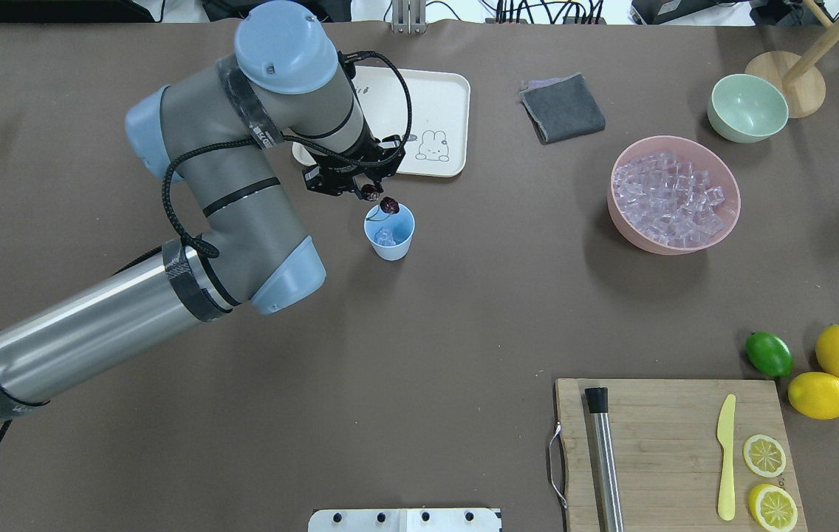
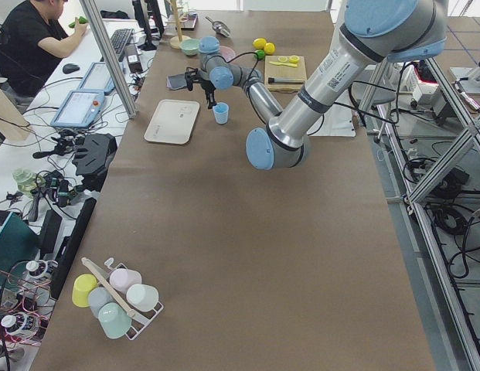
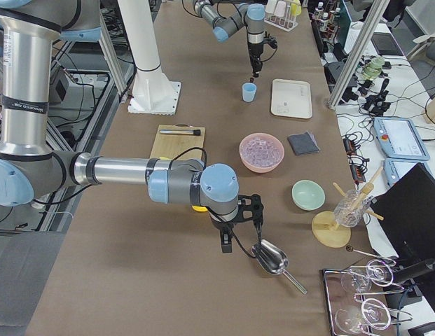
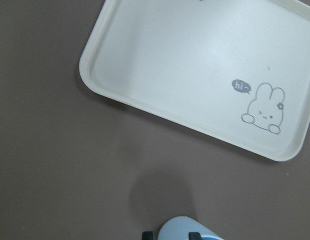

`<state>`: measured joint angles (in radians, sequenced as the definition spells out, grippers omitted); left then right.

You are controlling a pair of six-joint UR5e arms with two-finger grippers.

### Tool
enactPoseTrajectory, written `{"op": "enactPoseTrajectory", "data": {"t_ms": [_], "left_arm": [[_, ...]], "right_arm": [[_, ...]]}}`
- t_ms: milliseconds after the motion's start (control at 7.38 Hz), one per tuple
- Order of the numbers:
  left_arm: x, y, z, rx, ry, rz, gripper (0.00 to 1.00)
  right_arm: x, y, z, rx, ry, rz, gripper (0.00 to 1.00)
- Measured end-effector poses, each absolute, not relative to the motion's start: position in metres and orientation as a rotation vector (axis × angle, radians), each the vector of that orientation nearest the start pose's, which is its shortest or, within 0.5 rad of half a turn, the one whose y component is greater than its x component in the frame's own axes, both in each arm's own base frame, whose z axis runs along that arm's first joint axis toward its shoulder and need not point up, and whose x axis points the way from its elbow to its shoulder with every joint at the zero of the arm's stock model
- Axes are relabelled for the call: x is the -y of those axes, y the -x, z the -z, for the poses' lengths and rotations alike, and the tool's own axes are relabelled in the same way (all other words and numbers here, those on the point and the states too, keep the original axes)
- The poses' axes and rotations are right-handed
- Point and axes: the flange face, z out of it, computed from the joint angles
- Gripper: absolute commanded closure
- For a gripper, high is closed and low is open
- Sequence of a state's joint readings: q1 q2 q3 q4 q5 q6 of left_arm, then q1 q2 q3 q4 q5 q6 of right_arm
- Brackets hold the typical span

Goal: Put ice and cherries in cup

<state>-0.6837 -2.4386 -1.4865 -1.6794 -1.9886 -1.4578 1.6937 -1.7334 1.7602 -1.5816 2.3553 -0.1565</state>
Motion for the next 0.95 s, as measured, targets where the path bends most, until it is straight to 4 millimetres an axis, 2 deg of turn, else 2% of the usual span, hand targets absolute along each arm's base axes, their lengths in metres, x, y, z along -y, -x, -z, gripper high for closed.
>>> {"op": "enactPoseTrajectory", "data": {"t_ms": [136, 407, 678, 813, 949], "left_arm": [[0.532, -0.517, -0.136, -0.968, 0.023, 0.344, 0.02], [0.53, -0.518, -0.137, -0.97, 0.023, 0.346, 0.02], [0.524, -0.506, -0.145, -0.976, 0.018, 0.343, 0.02], [0.522, -0.484, -0.162, -0.979, 0.007, 0.333, 0.02], [0.53, -0.445, -0.192, -0.967, 0.001, 0.309, 0.02]], "right_arm": [[0.413, -0.115, -0.64, 0.773, -0.125, 0.038, 0.0], [0.413, -0.115, -0.639, 0.771, -0.126, 0.038, 0.0], [0.414, -0.116, -0.638, 0.766, -0.129, 0.039, 0.0], [0.414, -0.116, -0.638, 0.766, -0.129, 0.039, 0.0], [0.415, -0.116, -0.638, 0.766, -0.129, 0.039, 0.0]]}}
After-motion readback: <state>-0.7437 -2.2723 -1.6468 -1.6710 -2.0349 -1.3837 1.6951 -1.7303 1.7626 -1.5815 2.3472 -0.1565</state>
